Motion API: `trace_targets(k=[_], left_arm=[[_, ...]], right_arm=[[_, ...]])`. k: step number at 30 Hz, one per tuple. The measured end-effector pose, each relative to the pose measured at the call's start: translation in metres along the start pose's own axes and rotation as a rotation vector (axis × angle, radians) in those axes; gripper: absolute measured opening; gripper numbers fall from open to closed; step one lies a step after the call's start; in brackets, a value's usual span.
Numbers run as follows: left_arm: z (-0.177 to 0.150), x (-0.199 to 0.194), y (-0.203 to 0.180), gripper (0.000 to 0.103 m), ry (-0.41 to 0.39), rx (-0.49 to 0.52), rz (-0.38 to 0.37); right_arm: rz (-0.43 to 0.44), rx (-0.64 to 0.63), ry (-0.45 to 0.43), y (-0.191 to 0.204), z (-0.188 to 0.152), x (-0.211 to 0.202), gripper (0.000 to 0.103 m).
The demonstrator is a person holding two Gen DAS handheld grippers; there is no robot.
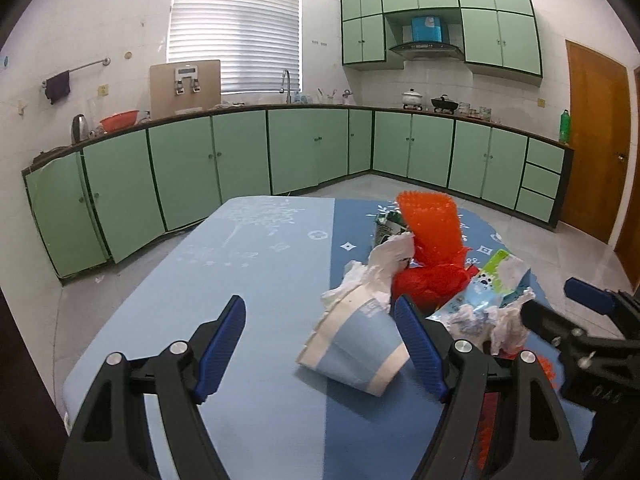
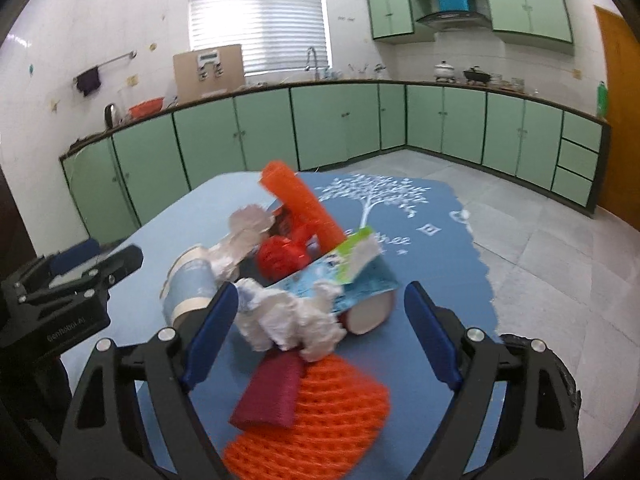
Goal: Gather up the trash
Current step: 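Return to the table and grasp the crumpled white tissue with the right tool, then grasp the blue paper cup with the left tool while the right tool holds the tissue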
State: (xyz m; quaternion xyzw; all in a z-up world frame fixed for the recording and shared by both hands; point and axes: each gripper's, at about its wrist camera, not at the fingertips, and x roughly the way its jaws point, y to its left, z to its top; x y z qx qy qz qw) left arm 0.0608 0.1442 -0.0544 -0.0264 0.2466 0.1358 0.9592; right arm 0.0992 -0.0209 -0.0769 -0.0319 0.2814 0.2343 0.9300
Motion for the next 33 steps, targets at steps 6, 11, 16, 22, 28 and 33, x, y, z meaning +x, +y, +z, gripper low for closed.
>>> trace_targets(k=[6, 11, 16, 22, 28, 33], left_arm=[[-0.002, 0.005, 0.013, 0.076, 0.015, -0.019, 0.016], [-0.005, 0.010, 0.027, 0.076, 0.026, -0.035, 0.025], [-0.007, 0.011, 0.030, 0.076, 0.032, -0.038, 0.024], [-0.007, 0.014, 0.026, 0.076, 0.042, -0.039, 0.010], [-0.008, 0.014, 0.013, 0.076, 0.050, -0.026, -0.017], [-0.009, 0.019, 0.000, 0.076, 0.065, -0.023, -0.042]], right_arm=[[-0.008, -0.011, 0.034, 0.012, -0.002, 0.016, 0.083], [-0.010, -0.035, 0.072, 0.018, -0.004, 0.029, 0.070], [0.016, -0.046, 0.111, 0.019, -0.008, 0.037, 0.048], [0.061, -0.068, 0.099, 0.017, -0.006, 0.032, 0.016], [0.084, -0.019, 0.062, 0.003, 0.000, 0.015, 0.014], [0.050, -0.014, 0.018, -0.013, 0.009, -0.003, 0.014]])
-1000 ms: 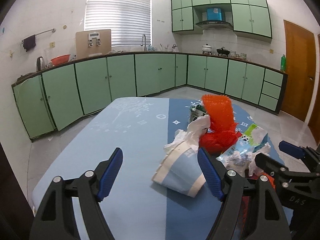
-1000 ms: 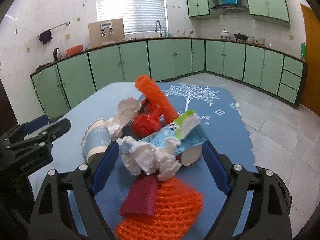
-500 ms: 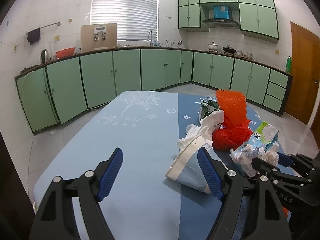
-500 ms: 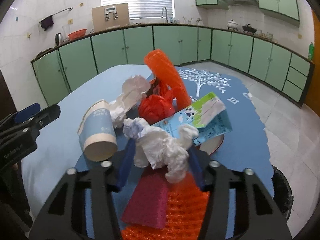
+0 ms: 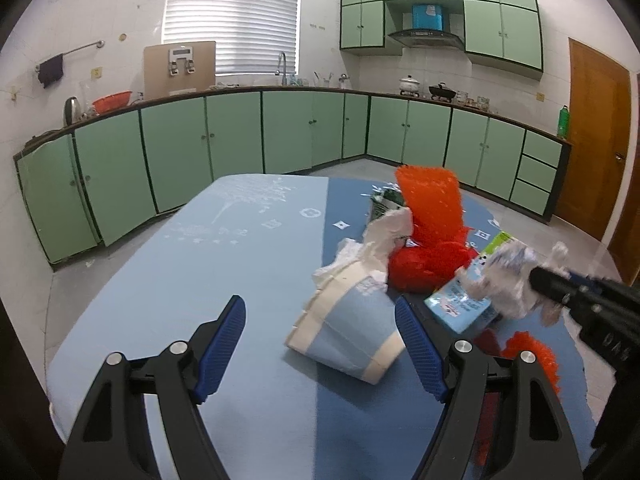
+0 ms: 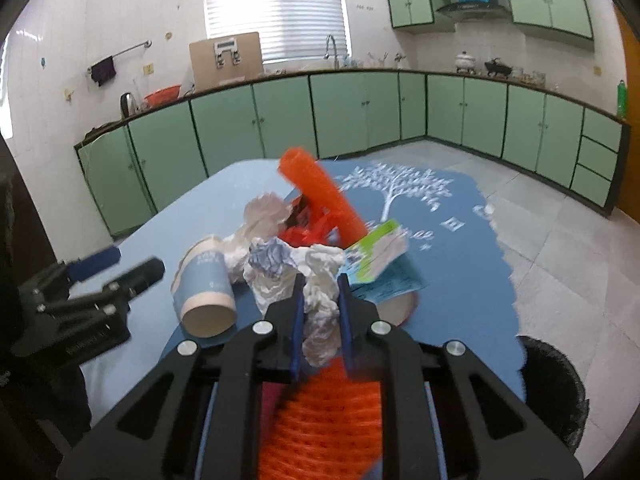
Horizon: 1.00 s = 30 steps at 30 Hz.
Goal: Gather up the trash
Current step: 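Grasp the blue paper cup with the left tool while the right tool holds the tissue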
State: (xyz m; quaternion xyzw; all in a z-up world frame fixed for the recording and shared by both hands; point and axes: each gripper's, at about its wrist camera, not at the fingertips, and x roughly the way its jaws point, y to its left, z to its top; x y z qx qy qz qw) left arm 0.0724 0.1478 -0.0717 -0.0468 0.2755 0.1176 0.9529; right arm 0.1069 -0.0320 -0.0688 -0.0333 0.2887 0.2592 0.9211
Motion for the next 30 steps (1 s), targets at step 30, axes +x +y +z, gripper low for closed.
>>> trace_targets(k=[30], left_arm=[[-0.013, 0.051, -0.034, 0.060, 0.117, -0.012, 0.089]], right_arm=[[-0.025, 0.038, 0.024, -0.028, -0.013, 0.009, 0.014]])
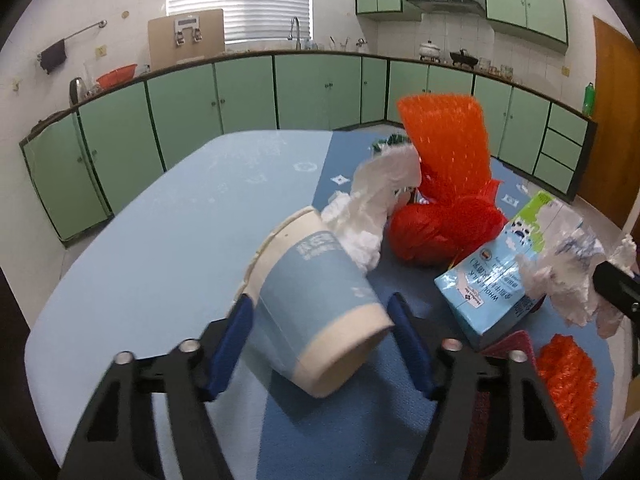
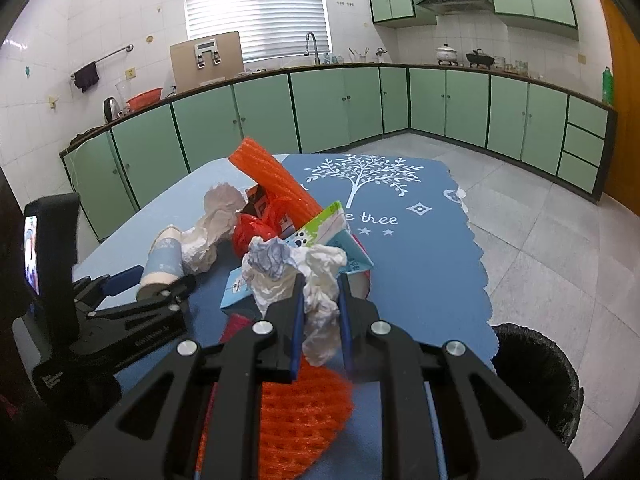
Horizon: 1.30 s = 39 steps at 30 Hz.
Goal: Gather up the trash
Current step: 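Grasp the blue paper cup with the left tool while the right tool holds the tissue, then carry the cup and tissue to the bin and open both tools to drop them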
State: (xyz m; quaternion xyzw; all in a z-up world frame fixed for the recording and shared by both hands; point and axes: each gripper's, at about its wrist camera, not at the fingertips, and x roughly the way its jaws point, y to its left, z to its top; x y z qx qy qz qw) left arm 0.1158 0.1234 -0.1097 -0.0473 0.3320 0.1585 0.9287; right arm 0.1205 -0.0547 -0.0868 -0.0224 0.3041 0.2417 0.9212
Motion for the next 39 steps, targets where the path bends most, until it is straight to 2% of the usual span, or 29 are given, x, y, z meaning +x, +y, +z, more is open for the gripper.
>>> trace_targets(k=[8, 17, 26, 34, 39], left_arm=[[0.001, -0.021, 0.023, 0.051, -0.044, -0.066, -0.040], [0.011, -0.051, 0.032, 0.049, -0.112, -0.079, -0.077], [0.022, -0.077, 0.013, 0.049, -0.173, -0.039, -0.141], [0.026, -0.090, -0.011, 0.049, -0.189, 0.000, -0.199], [0.030, -0.096, -0.036, 0.049, -0.197, 0.044, -0.260]], right_arm=[[-0.003, -0.013, -0.015, 0.003, 0.002, -0.007, 0.014], [0.007, -0.015, -0.045, 0.005, 0.007, -0.023, 0.014], [0.007, 0.005, -0.092, -0.002, 0.013, -0.049, 0.014], [-0.013, 0.027, -0.113, -0.014, 0.014, -0.068, 0.014], [-0.040, 0.045, -0.121, -0.029, 0.014, -0.080, 0.014]])
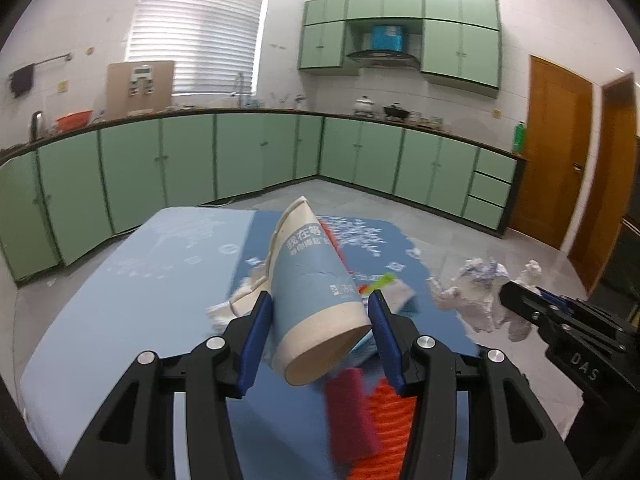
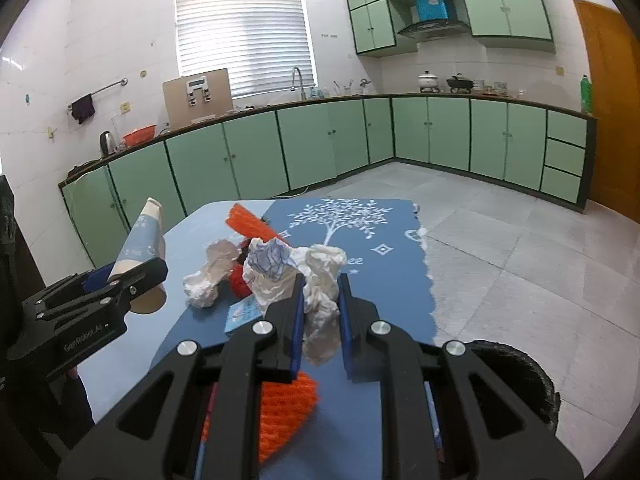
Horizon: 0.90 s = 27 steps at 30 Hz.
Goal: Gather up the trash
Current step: 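Carry the cup and tissue to the bin and open both tools to drop them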
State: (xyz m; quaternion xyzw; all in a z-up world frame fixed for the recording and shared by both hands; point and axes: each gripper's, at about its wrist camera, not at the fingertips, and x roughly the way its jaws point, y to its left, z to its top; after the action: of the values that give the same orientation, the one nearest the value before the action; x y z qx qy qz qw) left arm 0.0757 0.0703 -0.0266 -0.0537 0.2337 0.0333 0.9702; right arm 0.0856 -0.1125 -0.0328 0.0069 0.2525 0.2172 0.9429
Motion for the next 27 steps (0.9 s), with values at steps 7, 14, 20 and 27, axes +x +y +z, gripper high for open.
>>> trace_targets(k=[7, 14, 20, 27], left_arm=[[0.001, 0.008, -0.040, 0.049, 0.006, 0.046, -0.098], [0.003, 0.019, -0.081, 0.049, 0.014, 0.077, -0.190], [0.000, 0.027, -0.118, 0.049, 0.018, 0.118, -0.275], [-0.010, 0.047, -0.164, 0.049, 0.046, 0.155, -0.363]], right_arm=[[-0.075, 0.045, -0.020, -0.040, 0.000, -0.021, 0.014], [-0.178, 0.072, -0.027, -0.085, -0.005, -0.042, 0.014], [-0.255, 0.107, -0.018, -0.123, -0.017, -0.051, 0.014], [-0.327, 0.162, 0.004, -0.164, -0.039, -0.057, 0.014]])
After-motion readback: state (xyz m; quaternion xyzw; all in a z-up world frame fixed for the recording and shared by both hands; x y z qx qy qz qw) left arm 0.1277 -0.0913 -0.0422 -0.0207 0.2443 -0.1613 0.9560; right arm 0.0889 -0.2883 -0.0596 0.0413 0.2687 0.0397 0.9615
